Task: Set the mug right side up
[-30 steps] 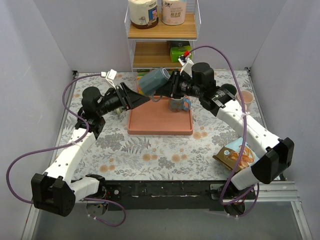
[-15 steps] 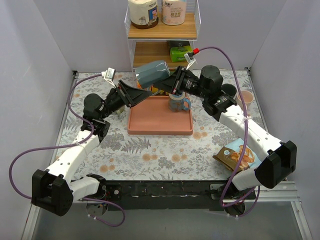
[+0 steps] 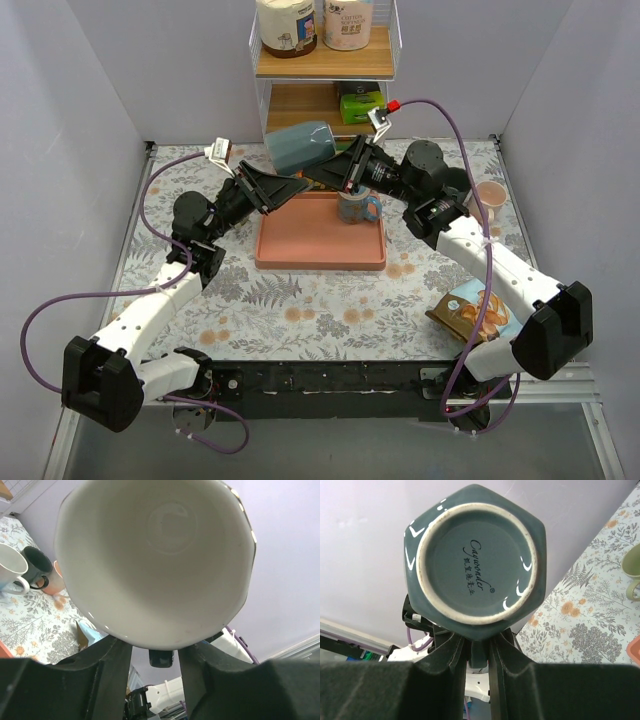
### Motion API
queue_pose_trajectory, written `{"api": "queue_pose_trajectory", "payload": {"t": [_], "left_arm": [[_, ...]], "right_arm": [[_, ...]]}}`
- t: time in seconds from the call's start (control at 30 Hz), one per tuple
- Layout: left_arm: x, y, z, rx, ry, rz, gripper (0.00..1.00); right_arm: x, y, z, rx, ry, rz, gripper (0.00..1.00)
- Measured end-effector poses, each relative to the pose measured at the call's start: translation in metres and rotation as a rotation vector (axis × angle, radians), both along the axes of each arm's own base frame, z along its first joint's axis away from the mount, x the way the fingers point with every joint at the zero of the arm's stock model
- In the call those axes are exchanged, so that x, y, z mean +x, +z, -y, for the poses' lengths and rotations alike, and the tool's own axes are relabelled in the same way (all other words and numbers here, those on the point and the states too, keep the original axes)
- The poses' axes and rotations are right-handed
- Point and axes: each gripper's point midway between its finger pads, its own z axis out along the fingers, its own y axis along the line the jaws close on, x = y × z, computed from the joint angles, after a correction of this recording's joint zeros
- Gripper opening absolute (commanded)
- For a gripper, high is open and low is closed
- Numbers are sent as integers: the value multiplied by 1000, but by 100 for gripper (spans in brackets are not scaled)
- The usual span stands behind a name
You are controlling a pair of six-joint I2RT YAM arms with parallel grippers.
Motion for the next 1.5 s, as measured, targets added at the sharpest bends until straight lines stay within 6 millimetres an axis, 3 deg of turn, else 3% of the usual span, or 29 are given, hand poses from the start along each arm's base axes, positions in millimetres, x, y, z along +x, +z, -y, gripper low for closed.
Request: {"api": "queue_pose_trajectory", "payload": {"t": [0.33,0.5,0.67,0.77,0.9,1.1,1.37,1.5], "left_arm": [[1,-4,3,-31,22,-23,41],[0,-15,5,-59,25,-61,23],[-1,-8,7,-93,21,-58,0],[-1,-7,7,-98,23,-57,0],[0,-9,8,-95,27,-65,0],[5,-16,11,-72,30,-98,0],[17,-20,10,-29,50,-155,0],[35,-24,-5,-22,109,-199,0]], "right_arm": [[-1,-6,2,32,-10,-21,1],[-1,-18,5,46,-40,-83,1],[1,-16,6,63,-59,-84,1],[1,-14,6,68,-57,-83,1],[1,-15,7,65,-58,-82,25],[6,-25,8,20,-80,-81,43],[17,-38,15,-24,-137,-105,57],[10,-33,21,-29,-133,-114,60]]}}
